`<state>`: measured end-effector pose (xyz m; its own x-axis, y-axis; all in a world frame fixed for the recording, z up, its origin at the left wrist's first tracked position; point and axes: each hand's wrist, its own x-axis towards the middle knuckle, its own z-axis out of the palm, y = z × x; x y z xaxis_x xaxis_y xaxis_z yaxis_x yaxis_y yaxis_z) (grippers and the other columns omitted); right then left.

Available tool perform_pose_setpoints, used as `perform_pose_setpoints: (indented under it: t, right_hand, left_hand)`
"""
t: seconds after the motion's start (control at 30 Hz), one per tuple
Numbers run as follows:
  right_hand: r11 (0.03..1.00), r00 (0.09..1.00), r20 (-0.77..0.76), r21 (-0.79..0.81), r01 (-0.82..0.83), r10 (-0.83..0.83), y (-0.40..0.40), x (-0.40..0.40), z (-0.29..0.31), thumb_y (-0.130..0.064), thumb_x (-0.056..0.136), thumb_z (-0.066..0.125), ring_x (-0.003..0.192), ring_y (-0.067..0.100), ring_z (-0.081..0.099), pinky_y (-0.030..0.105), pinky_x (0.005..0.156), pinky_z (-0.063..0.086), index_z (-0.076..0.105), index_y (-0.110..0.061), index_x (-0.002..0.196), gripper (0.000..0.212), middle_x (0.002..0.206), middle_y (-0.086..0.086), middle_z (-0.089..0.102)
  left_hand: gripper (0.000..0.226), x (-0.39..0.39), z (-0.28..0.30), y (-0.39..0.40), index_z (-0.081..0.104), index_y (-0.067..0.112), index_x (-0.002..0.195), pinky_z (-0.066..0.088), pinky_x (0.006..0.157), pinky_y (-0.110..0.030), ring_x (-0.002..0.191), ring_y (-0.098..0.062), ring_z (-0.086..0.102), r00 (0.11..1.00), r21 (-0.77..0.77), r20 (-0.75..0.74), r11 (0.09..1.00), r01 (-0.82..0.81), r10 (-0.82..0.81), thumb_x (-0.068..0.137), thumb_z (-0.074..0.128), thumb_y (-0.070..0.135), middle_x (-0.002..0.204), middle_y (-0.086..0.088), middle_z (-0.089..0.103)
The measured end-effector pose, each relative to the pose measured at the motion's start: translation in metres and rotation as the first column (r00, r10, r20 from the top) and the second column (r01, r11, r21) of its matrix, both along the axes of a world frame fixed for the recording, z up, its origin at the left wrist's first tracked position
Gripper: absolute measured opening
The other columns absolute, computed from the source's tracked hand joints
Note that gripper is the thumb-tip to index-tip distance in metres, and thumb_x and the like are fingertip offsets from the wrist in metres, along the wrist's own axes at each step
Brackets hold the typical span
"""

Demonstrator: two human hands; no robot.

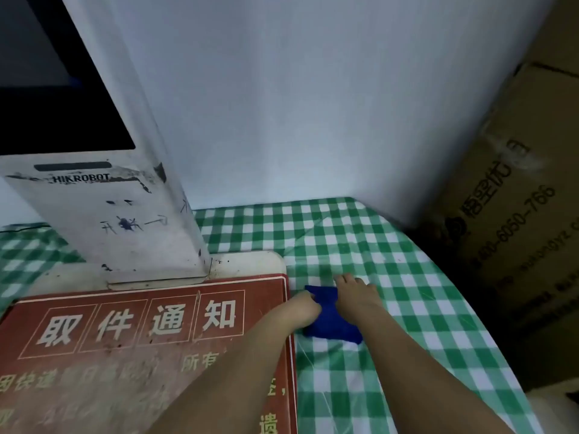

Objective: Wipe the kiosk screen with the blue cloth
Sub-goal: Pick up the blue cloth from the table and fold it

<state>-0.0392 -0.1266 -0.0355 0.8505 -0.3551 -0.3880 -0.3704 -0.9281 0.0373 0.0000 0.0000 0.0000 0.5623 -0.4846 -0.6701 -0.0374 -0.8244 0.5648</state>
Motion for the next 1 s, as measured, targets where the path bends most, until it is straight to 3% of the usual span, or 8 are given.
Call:
perform_pose_setpoints:
  t: [0.1,0.47,0.67,0.73,0.8,0.87,0.9,1.0]
  right_hand:
    - [1.0,1.0,-0.021,0.0,0.002,-0.002,0.001,-0.001,-0.007,-0.014,0.095,0.039,0.13,0.024,0.038,0.04,0.104,0.033,0.026,-0.013,0.144,0.051,0.147,0.006,0.033]
    - [0.988,0.998,0.059,-0.156,0.017,-0.008,-0.001,0.009,-0.002,-0.017,0.092,0.046,0.122,0.023,0.04,0.037,0.102,0.031,0.051,-0.017,0.124,0.032,0.129,0.005,0.05]
    - [0.96,0.991,0.021,0.252,0.121,-0.13,-0.004,0.003,0.022,-0.023,0.089,0.052,0.093,0.019,0.055,0.028,0.073,0.042,0.053,-0.016,0.109,0.02,0.112,0.005,0.054]
    - [0.919,0.984,0.07,0.373,0.126,-0.163,-0.004,0.003,0.036,-0.022,0.088,0.055,0.083,0.017,0.054,0.025,0.062,0.04,0.051,-0.019,0.099,0.012,0.1,0.002,0.056]
    - [0.891,0.974,0.145,0.445,0.091,-0.172,0.001,0.004,0.055,-0.022,0.087,0.059,0.08,0.017,0.053,0.025,0.061,0.042,0.05,-0.019,0.093,0.012,0.091,0.0,0.055]
    - [0.859,0.956,0.226,0.51,0.047,-0.187,0.01,0.007,0.081,-0.021,0.085,0.063,0.08,0.017,0.055,0.029,0.066,0.046,0.053,-0.018,0.091,0.012,0.088,0.0,0.056]
    - [0.837,0.947,0.257,0.547,0.023,-0.195,0.014,0.009,0.095,-0.02,0.084,0.064,0.08,0.018,0.056,0.03,0.067,0.047,0.055,-0.018,0.089,0.011,0.087,0.0,0.058]
    - [0.765,0.92,0.34,0.639,-0.074,-0.195,0.032,0.016,0.141,-0.018,0.081,0.069,0.073,0.015,0.059,0.028,0.065,0.047,0.056,-0.02,0.08,0.013,0.082,0.001,0.063]
  left_hand:
    - [0.028,-0.001,-0.006,0.001,0.038,0.015,0.065,0.026,0.057,-0.027,0.057,-0.013,0.031,1.0,0.008,-0.004,1.0,0.02,-0.02,0.091,0.038,0.006,0.067,-0.003,0.037]
    - [0.035,-0.014,0.003,-0.002,0.031,0.017,0.063,0.023,0.052,-0.023,0.055,-0.013,0.025,0.984,0.123,-0.019,0.976,0.179,-0.178,0.097,0.038,0.018,0.065,-0.001,0.029]
    - [0.031,-0.006,0.022,0.009,0.031,0.015,0.062,0.02,0.052,-0.024,0.051,-0.012,0.022,0.999,0.047,-0.001,0.998,0.036,-0.036,0.091,0.04,0.01,0.061,-0.002,0.027]
    - [0.009,-0.004,0.031,0.015,0.05,0.01,0.084,0.026,0.058,-0.027,0.055,-0.012,0.031,1.0,-0.018,-0.016,1.0,-0.011,0.011,0.088,0.043,0.013,0.072,-0.006,0.042]
    - [0.029,-0.003,0.038,0.019,0.051,0.0,0.11,0.029,0.057,-0.026,0.059,-0.012,0.035,0.999,-0.077,-0.002,0.996,-0.05,0.05,0.086,0.045,0.015,0.083,-0.012,0.051]
    - [0.008,-0.005,0.063,0.026,0.049,0.002,0.081,0.026,0.055,-0.023,0.056,-0.012,0.031,0.996,-0.154,-0.021,0.984,-0.089,0.087,0.085,0.043,0.005,0.07,-0.007,0.041]
    - [0.02,-0.004,0.072,0.028,0.042,0.011,0.07,0.026,0.054,-0.022,0.056,-0.011,0.03,0.993,-0.205,-0.019,0.971,-0.121,0.12,0.086,0.042,-0.001,0.067,-0.004,0.037]
    - [0.03,-0.003,0.108,0.047,0.04,0.022,0.079,0.036,0.058,-0.017,0.065,-0.007,0.043,0.977,-0.373,-0.013,0.905,-0.202,0.213,0.088,0.048,-0.005,0.074,0.003,0.044]
